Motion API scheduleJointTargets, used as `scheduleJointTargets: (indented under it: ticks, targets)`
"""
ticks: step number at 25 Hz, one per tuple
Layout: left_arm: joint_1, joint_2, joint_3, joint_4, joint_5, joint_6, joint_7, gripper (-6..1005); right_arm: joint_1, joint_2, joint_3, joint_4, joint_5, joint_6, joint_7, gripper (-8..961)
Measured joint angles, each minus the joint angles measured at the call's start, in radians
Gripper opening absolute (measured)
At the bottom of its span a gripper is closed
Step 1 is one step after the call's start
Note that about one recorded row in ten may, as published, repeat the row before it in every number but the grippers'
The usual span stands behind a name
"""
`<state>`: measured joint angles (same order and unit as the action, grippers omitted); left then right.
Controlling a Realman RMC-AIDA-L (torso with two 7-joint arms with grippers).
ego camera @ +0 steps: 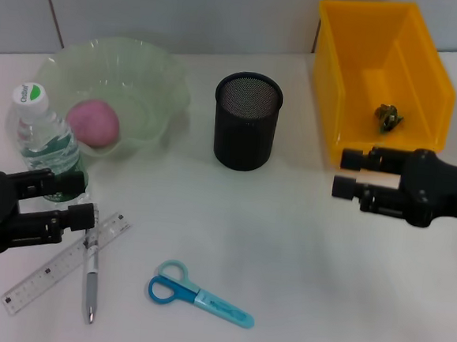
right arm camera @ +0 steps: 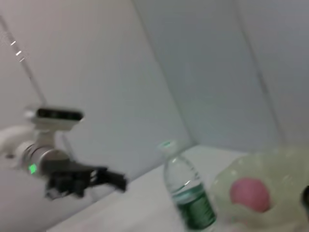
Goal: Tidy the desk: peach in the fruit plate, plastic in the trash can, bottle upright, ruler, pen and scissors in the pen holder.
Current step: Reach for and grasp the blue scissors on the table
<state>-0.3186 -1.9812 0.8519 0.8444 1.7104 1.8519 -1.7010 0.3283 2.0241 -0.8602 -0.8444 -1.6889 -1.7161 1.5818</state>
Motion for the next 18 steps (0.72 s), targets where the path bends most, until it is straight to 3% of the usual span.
scheduleJointTargets:
  ticks: [4, 6, 9, 16, 18]
  targets:
    - [-0.007, -0.003, -0.002, 0.000, 0.005, -0.006, 0.000, 762, 0.026, 0.006, -0.007, -0.067, -0.072, -0.059, 0.063, 607]
    - [-0.010, -0.003, -0.002, 0.000, 0.005, -0.006, -0.003, 762, 0.051, 0.034, -0.013, -0.172, -0.174, -0.089, 0.140, 607]
    - [-0.013, -0.001, -0.002, 0.001, 0.005, -0.007, -0.011, 761, 0.073, 0.050, -0.029, -0.236, -0.250, -0.106, 0.199, 607]
    - [-0.015, 0.010, -0.004, 0.008, 0.006, -0.008, -0.013, 761, 0.148, 0.051, -0.232, -0.404, -0.369, -0.101, 0.469, 600]
    - [-0.015, 0.012, -0.004, 0.011, 0.006, -0.009, -0.013, 761, 0.196, 0.052, -0.334, -0.472, -0.455, -0.083, 0.607, 599]
